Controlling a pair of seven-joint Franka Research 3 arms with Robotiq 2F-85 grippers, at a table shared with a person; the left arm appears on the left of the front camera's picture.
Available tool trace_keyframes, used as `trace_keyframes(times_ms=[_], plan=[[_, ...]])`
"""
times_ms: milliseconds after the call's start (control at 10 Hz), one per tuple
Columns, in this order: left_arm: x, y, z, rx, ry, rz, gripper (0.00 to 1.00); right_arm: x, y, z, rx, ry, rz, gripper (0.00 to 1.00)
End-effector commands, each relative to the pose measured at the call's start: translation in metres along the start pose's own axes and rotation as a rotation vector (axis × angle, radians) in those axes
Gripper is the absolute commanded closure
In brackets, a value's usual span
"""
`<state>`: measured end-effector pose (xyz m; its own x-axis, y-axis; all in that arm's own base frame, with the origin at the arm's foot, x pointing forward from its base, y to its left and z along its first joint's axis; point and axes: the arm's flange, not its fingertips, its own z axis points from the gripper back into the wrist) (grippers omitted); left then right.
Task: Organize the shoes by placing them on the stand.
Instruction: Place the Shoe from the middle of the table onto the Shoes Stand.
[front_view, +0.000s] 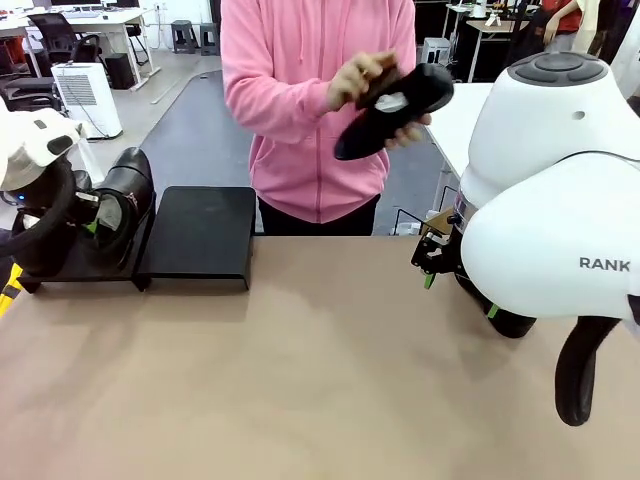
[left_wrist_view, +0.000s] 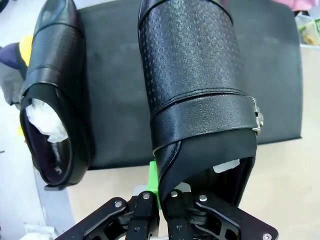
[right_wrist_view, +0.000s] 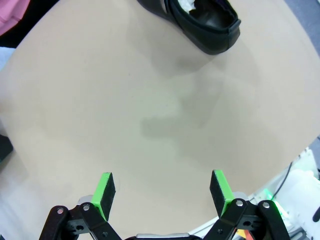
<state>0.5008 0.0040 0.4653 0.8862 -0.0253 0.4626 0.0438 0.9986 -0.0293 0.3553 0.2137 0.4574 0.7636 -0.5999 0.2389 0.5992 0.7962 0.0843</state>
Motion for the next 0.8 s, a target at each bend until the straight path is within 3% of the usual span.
trace_keyframes(times_ms=[0, 700], plan=[[0.013, 0.010, -0.003, 0.035, -0.014, 0.032, 1.00, 0.003, 0.002, 0.000, 0.019, 0.009, 0.020, 0.00], [0.026, 0.036, -0.037, 0.020, -0.041, 0.085, 1.00, 0.003, 0.002, 0.000, 0.019, 0.009, 0.020, 0.00]])
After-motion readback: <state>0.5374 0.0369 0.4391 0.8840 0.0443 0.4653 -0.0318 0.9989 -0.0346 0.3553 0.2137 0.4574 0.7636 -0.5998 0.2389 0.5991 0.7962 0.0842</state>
